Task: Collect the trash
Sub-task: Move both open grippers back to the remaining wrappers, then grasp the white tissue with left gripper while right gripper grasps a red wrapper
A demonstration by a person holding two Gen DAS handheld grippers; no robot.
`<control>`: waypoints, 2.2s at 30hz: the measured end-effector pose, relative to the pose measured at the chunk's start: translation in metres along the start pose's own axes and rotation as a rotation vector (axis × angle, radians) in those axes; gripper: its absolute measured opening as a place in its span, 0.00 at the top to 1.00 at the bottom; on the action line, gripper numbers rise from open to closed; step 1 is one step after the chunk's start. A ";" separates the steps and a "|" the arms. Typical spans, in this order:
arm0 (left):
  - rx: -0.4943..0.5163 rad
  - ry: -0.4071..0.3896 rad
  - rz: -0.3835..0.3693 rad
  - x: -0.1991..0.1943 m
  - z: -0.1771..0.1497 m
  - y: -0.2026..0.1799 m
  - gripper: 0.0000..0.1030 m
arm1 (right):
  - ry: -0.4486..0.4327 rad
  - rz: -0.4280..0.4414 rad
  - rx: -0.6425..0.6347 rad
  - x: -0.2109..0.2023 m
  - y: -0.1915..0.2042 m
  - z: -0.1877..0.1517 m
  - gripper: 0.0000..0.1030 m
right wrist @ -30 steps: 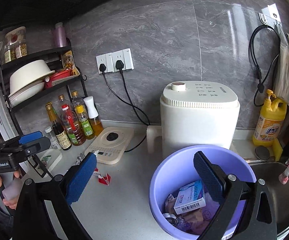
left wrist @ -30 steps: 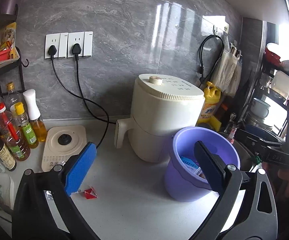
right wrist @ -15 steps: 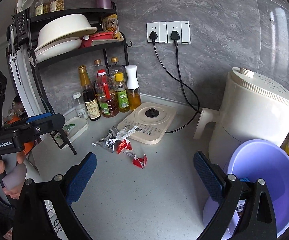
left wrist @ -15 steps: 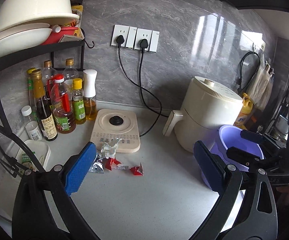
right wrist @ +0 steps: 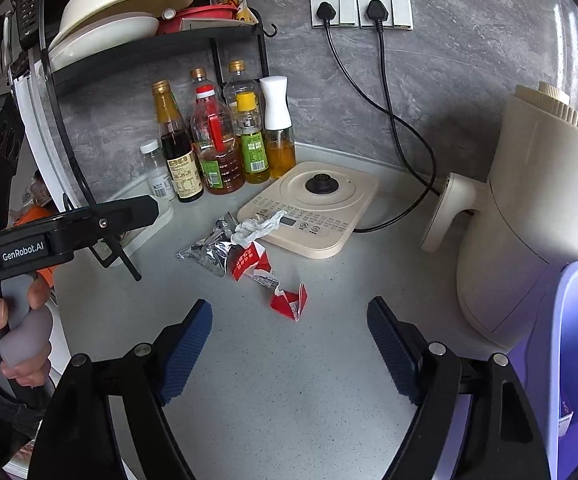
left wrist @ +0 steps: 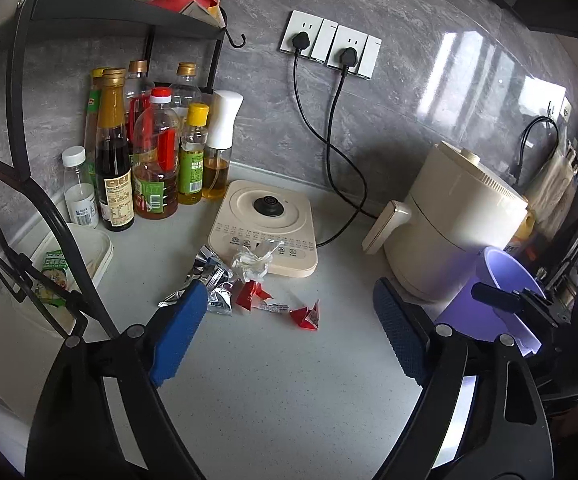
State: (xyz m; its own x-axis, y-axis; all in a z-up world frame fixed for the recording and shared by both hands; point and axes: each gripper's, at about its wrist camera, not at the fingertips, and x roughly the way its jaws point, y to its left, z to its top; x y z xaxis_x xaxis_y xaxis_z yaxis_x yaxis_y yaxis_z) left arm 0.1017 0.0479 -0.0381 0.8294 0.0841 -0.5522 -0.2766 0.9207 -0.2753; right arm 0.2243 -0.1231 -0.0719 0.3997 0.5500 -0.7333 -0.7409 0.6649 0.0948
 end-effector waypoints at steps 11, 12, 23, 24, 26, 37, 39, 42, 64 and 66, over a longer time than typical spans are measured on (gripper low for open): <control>-0.018 0.098 0.020 0.074 0.004 0.016 0.35 | 0.159 0.046 0.057 0.085 -0.027 0.009 0.47; -0.023 0.110 0.023 0.083 0.004 0.018 0.36 | 0.168 0.044 0.072 0.092 -0.029 0.009 0.48; 0.023 0.228 0.044 0.168 0.005 0.007 0.45 | 0.228 0.060 0.133 0.133 -0.041 0.006 0.52; 0.027 0.232 0.049 0.172 0.005 0.007 0.45 | 0.232 0.063 0.130 0.135 -0.040 0.006 0.52; 0.027 0.237 0.063 0.179 0.005 0.007 0.45 | 0.235 0.073 0.118 0.138 -0.036 0.005 0.52; 0.004 0.260 0.105 0.194 0.004 0.017 0.93 | 0.256 0.088 0.080 0.157 -0.024 -0.002 0.87; 0.009 0.241 0.088 0.186 0.006 0.014 0.94 | 0.254 0.102 0.077 0.155 -0.023 -0.001 0.97; 0.029 0.218 0.075 0.174 0.010 0.009 0.94 | 0.238 0.096 0.069 0.146 -0.022 -0.001 0.97; 0.044 0.012 0.052 0.051 0.022 -0.016 0.94 | -0.067 0.046 0.033 -0.026 -0.011 0.024 0.97; 0.045 -0.011 0.040 0.039 0.024 -0.020 0.94 | -0.094 0.038 0.032 -0.040 -0.011 0.025 0.97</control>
State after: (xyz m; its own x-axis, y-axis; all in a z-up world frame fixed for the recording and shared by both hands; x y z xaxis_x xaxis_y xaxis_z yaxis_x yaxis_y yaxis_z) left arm 0.1512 0.0420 -0.0357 0.8232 0.1251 -0.5537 -0.2879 0.9327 -0.2172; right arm 0.2299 -0.1395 -0.0268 0.4214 0.6189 -0.6629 -0.7393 0.6578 0.1442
